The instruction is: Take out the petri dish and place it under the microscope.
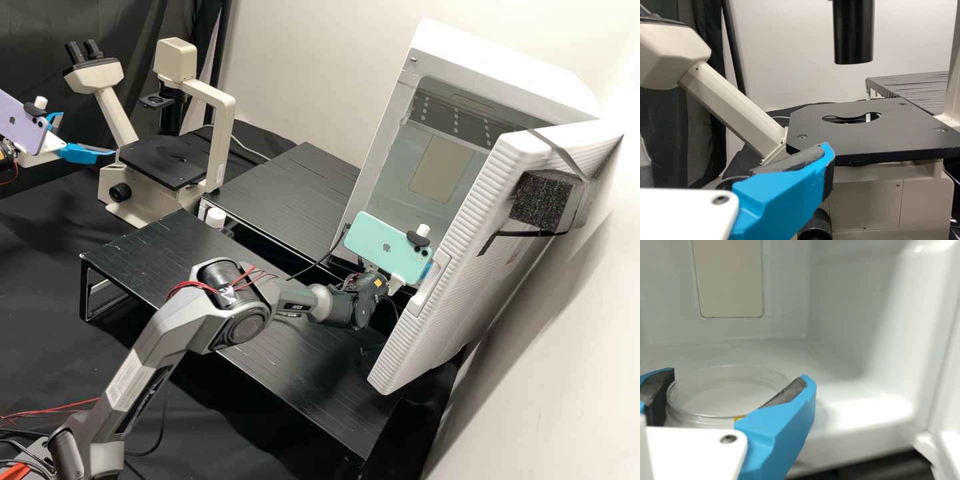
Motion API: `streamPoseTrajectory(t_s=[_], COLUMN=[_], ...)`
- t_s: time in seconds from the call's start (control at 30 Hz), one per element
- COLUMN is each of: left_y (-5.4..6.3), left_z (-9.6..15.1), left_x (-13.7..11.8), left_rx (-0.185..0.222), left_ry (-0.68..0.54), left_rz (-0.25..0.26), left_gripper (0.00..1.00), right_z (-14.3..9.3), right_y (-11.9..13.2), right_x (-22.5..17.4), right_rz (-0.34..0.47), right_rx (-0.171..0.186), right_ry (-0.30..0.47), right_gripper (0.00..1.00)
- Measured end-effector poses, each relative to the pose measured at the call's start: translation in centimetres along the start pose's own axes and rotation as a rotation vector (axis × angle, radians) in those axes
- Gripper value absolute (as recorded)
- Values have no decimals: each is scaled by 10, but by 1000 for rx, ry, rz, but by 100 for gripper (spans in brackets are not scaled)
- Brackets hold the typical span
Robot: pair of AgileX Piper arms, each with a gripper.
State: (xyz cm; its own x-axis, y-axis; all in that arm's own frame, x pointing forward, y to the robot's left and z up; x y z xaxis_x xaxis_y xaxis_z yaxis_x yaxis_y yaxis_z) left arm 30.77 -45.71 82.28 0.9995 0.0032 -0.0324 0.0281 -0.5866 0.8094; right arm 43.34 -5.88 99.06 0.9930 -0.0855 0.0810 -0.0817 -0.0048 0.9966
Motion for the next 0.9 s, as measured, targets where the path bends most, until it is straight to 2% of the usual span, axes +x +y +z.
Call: streamPoseTrajectory(t_s=[0.5, 0.77, 0.9], left_y=[0, 0, 0], left_z=[0, 0, 0], left_x=[0, 0, 0], left_rx=[0, 0, 0], left_ry=[0, 0, 0], left_rz=[0, 0, 0], left_gripper=[100, 100, 100], right_z=[-5, 2, 4], right_y=[-9, -11, -16], right_x=[-45, -68, -90], right_rz=[-9, 45, 68], right_rx=[44, 134, 146], right_ry=[47, 34, 49], right_gripper=[0, 0, 0])
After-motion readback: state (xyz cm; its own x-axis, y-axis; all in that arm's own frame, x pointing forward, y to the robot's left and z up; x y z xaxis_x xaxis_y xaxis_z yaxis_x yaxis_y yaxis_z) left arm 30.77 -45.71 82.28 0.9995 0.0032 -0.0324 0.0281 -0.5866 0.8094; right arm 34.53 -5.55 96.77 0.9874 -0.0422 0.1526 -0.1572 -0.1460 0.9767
